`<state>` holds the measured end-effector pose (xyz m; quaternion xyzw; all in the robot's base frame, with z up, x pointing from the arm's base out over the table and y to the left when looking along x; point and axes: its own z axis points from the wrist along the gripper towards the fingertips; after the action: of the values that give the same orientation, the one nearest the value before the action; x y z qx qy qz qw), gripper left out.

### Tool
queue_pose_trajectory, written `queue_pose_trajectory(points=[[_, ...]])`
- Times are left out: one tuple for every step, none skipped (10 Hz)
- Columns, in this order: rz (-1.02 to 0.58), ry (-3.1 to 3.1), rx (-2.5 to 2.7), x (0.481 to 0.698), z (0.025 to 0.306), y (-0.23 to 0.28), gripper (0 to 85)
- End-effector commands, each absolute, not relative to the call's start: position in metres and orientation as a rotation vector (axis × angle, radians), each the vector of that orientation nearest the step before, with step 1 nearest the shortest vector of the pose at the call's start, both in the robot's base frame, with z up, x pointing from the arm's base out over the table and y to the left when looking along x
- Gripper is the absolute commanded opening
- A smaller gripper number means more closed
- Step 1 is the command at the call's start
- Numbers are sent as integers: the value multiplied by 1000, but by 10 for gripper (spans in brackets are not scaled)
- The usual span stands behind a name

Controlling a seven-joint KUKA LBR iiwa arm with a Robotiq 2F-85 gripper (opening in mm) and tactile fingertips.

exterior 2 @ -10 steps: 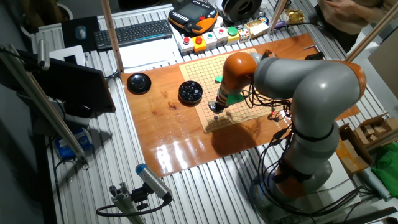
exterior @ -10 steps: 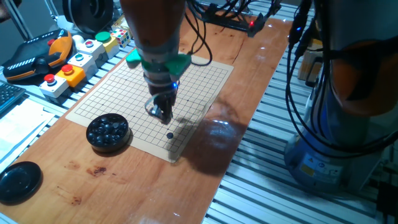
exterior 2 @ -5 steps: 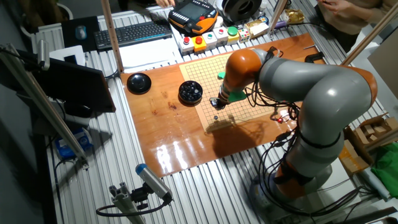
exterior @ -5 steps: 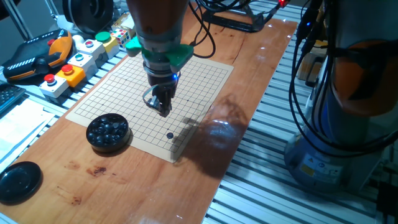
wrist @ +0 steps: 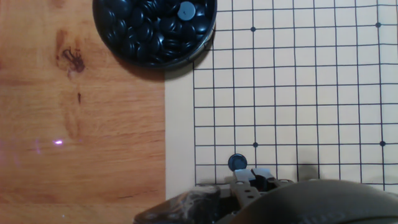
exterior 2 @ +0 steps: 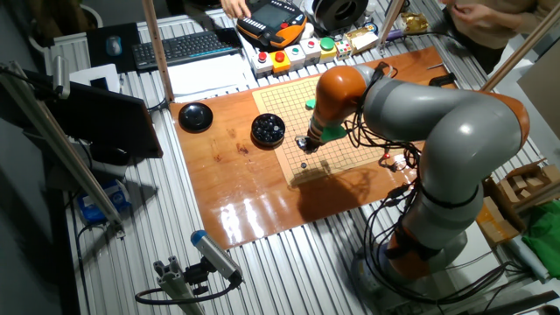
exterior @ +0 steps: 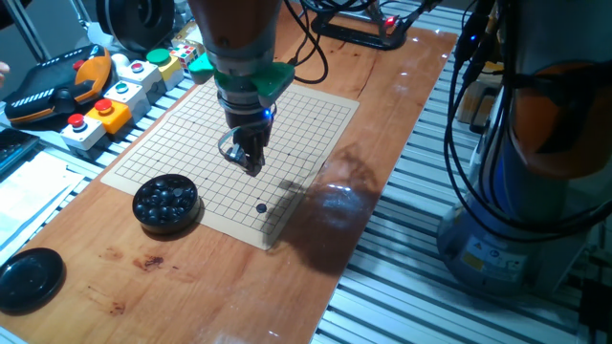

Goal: Play the first move as black on the 3-4 point in the upper right corner of the Go board

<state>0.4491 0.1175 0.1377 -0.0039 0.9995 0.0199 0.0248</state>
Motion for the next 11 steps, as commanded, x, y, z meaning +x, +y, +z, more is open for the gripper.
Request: queue_pose_trajectory(points=[[59,3093,-7,449,137,118,7],[57,3093,-4,450,137,118,7],[57,3093,10,450,137,118,7],[57,3092,15,450,137,118,7],[53,3090,19,450,137,119,7],[62,3092,24,450,137,119,7],[67,3092,31,450,137,119,7],[82,3092,39,450,138,120,7],[77,3092,39,450,138,121,7],[72,3092,41,450,138,122,7],[72,3093,43,450,138,121,7]])
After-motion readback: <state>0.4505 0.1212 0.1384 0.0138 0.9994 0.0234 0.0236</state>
